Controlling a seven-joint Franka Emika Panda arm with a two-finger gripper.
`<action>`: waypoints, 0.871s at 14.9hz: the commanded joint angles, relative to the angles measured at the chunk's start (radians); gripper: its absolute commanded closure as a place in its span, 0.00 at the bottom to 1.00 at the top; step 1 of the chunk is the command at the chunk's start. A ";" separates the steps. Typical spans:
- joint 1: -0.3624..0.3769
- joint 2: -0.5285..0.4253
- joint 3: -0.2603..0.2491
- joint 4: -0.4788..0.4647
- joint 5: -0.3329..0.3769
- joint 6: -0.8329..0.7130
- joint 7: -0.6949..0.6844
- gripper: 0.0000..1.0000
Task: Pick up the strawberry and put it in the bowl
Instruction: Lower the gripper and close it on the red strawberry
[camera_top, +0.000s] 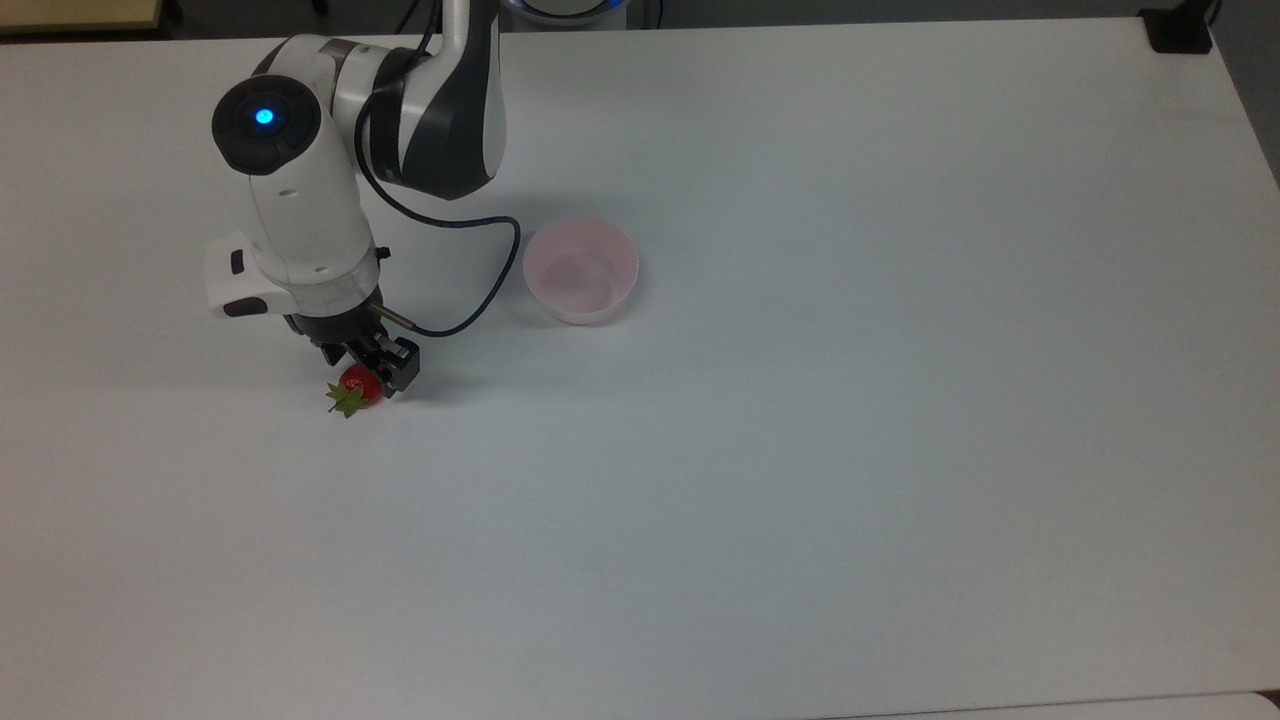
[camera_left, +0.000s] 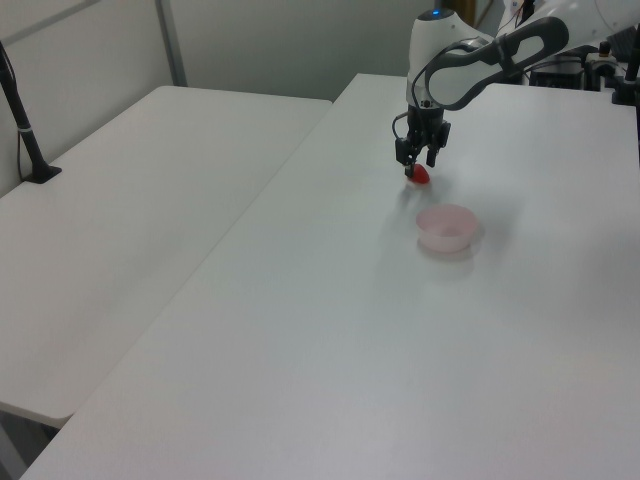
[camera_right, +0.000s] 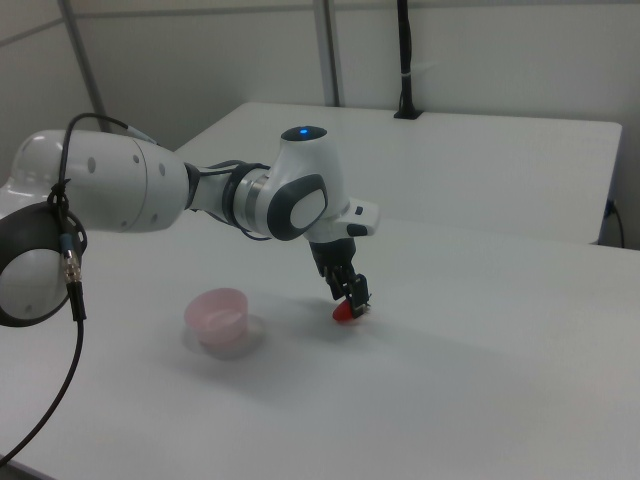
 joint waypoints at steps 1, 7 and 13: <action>0.006 0.004 -0.002 0.003 -0.020 0.040 0.026 0.32; 0.007 0.004 0.000 0.000 -0.089 0.041 0.016 0.56; 0.012 -0.009 0.000 -0.002 -0.097 0.028 -0.005 0.62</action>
